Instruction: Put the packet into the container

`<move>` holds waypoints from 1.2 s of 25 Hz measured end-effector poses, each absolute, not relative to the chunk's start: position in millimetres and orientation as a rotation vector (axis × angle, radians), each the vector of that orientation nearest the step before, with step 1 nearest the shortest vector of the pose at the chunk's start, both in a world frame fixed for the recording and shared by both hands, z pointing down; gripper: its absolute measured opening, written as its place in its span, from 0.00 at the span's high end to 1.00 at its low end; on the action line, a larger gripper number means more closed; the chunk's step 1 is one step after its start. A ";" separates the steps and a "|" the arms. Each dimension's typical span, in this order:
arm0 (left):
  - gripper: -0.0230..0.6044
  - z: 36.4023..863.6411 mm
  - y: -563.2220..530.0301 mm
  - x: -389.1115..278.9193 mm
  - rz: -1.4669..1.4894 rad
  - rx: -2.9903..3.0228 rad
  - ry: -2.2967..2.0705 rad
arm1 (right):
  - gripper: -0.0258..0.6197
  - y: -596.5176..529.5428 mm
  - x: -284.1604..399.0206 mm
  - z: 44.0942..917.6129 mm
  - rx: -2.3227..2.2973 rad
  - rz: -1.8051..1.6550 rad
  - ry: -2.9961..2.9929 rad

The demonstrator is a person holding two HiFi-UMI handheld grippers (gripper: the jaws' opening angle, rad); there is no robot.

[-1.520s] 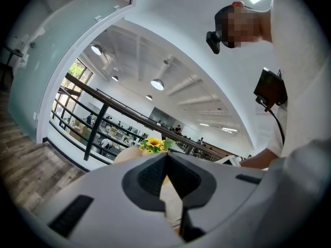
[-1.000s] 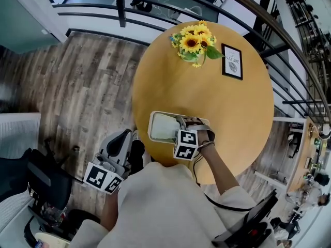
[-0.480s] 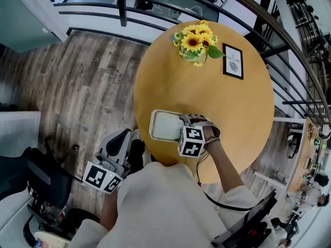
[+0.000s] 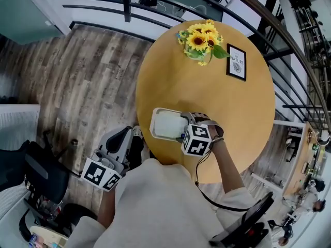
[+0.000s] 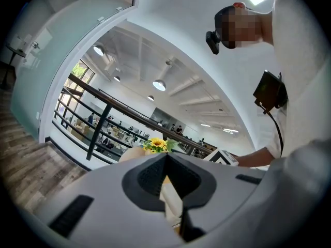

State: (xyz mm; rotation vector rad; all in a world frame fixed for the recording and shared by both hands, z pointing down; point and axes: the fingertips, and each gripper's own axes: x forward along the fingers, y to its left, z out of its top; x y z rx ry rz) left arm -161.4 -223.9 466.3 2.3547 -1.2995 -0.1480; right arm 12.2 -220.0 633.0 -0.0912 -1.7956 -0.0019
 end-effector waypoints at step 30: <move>0.96 466.0 -225.7 -161.6 -0.157 2.361 -1.270 | 0.33 -214.9 33.5 599.0 0.113 0.038 -1.837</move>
